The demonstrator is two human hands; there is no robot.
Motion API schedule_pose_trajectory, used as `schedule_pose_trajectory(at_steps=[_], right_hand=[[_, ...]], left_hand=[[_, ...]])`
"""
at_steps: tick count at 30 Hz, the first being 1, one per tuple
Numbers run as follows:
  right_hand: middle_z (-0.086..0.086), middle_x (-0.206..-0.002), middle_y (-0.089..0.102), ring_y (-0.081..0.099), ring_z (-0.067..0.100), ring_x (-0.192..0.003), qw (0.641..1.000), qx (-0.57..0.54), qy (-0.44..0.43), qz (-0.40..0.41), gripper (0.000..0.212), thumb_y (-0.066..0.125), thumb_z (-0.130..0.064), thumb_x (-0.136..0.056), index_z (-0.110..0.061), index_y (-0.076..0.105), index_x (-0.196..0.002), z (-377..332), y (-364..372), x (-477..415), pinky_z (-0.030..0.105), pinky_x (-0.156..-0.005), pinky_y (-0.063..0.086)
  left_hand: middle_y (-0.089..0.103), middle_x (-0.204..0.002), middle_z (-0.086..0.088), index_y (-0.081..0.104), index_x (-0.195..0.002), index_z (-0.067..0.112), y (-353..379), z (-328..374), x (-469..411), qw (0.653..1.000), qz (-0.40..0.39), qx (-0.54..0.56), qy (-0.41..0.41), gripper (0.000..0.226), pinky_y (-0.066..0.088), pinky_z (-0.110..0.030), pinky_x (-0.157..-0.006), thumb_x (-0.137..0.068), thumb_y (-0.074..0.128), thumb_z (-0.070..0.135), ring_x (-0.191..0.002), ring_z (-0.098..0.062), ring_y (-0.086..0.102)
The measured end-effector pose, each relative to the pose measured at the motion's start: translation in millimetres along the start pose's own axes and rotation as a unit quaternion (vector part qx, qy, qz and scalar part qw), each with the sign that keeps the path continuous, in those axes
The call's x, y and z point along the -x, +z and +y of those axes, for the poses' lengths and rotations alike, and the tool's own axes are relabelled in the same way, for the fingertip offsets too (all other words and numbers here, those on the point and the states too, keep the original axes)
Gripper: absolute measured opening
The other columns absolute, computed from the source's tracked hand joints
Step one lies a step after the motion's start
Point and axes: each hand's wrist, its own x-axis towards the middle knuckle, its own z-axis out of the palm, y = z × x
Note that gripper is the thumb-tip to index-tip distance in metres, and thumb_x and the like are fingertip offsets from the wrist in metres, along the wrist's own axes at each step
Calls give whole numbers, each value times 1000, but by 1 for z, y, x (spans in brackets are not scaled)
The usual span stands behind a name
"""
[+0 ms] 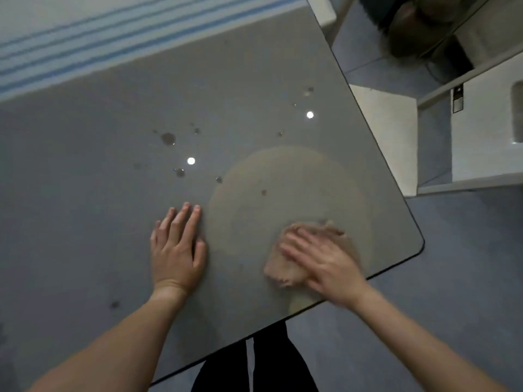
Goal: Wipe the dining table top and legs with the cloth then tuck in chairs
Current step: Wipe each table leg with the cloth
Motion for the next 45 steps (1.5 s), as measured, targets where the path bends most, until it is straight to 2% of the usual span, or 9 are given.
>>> schedule_pose_trajectory(at_steps=[7,9,12,16,20,26,30,36,45], right_hand=[[9,-157,29,22,28,-146,881,-45,424,208,68,33,-50,-92,-16,30,-150,134,-73,-131,40,-120,12],[13,-156,30,24,29,-146,901,-45,380,206,70,35,-50,-91,-10,31,-149,84,-49,-157,39,-120,11],[4,-156,32,23,25,-146,982,-14,147,120,64,49,-40,-88,-20,36,-148,-27,1,-126,40,-119,15],[-5,-158,28,21,19,-147,998,3,-58,-11,66,52,-43,-87,-28,33,-149,-42,3,-32,35,-119,16],[-2,-155,32,26,24,-145,994,-29,92,56,60,41,-52,-94,-28,33,-148,73,-34,-50,34,-119,17],[9,-154,34,27,31,-143,910,-43,360,202,61,42,-42,-91,-17,37,-147,156,-94,-235,42,-119,15],[9,-152,38,29,31,-143,952,-57,230,193,58,54,-32,-90,-16,42,-144,51,-56,-268,38,-119,15],[-3,-158,26,18,20,-148,1000,-12,-20,13,69,56,-39,-86,-26,32,-149,-1,-18,-85,39,-119,17],[12,-152,38,32,33,-140,918,-39,345,192,72,24,-54,-86,-15,42,-144,128,-94,-278,41,-117,19]], left_hand=[[40,-148,-1,41,-142,23,2,-1,0,1000,3,-1,5,60,24,-45,-114,-83,36,35,-138,-26,32],[40,-148,-1,40,-142,23,1,-2,1,1000,-4,0,4,60,24,-45,-114,-83,36,35,-138,-26,31],[39,-149,-1,40,-142,24,1,-2,0,1000,-17,-2,4,61,23,-45,-114,-83,36,35,-138,-26,31],[40,-148,-2,41,-142,23,-1,-2,-1,1000,-17,5,0,60,24,-44,-113,-83,38,35,-138,-25,32],[42,-147,-1,42,-141,23,-1,-3,-1,1000,-11,16,5,60,25,-46,-113,-83,39,34,-137,-25,32],[42,-146,0,43,-140,23,0,-2,-1,1000,1,20,7,59,25,-45,-112,-82,40,34,-137,-24,33],[43,-146,-1,43,-140,23,3,-4,-1,1000,7,22,15,60,26,-46,-111,-82,40,34,-136,-25,34],[42,-146,1,41,-141,23,3,-6,-2,999,8,40,24,62,23,-44,-112,-80,42,34,-136,-24,34],[41,-147,4,44,-140,24,5,-9,-1,998,15,46,31,63,26,-45,-111,-78,45,35,-137,-22,34]])
